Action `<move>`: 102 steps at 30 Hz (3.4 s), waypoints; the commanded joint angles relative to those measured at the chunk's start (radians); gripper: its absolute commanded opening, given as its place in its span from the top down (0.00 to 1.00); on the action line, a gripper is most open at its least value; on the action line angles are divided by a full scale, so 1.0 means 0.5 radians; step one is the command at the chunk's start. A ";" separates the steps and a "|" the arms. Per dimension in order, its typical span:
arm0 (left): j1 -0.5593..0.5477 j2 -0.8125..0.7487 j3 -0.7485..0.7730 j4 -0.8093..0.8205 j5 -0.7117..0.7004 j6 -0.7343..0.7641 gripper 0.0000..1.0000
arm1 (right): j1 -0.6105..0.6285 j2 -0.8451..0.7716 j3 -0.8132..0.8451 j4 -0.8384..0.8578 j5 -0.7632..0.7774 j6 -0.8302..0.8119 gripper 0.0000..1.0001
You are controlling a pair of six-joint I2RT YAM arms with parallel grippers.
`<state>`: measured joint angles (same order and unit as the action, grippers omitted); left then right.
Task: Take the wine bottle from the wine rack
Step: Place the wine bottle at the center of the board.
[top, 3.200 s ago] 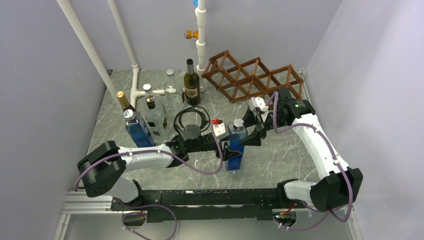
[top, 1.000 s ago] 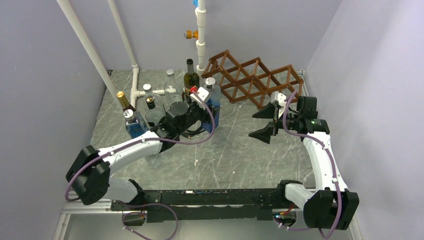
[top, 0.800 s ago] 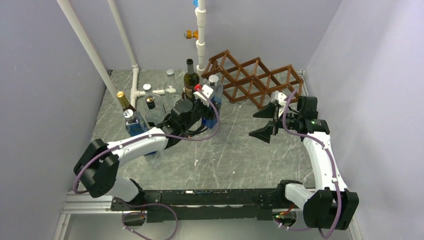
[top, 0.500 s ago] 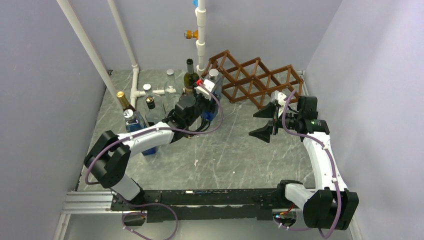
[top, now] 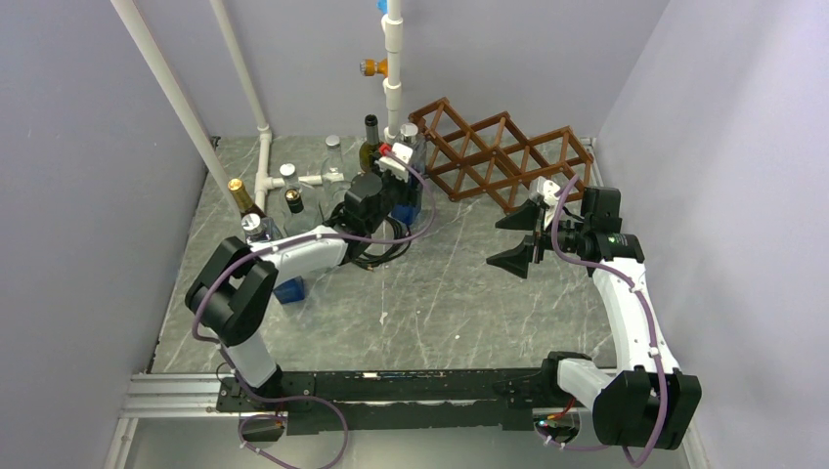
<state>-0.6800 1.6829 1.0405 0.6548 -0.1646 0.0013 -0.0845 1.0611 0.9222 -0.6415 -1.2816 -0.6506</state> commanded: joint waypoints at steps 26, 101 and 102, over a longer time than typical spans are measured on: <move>0.136 0.417 0.518 0.617 -0.053 -0.155 1.00 | -0.012 -0.017 -0.010 0.056 0.003 -0.021 0.00; 0.109 0.173 0.604 -0.163 0.045 -0.199 0.00 | -0.012 -0.059 -0.004 -0.004 0.038 -0.100 0.00; 0.108 0.147 0.614 -0.229 0.070 -0.212 0.01 | -0.012 -0.059 -0.004 -0.007 0.041 -0.103 0.00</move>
<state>-0.6197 1.8503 1.2922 0.6483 -0.1898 -0.0906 -0.0845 1.0489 0.9203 -0.6456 -1.2564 -0.6735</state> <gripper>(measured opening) 0.994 0.994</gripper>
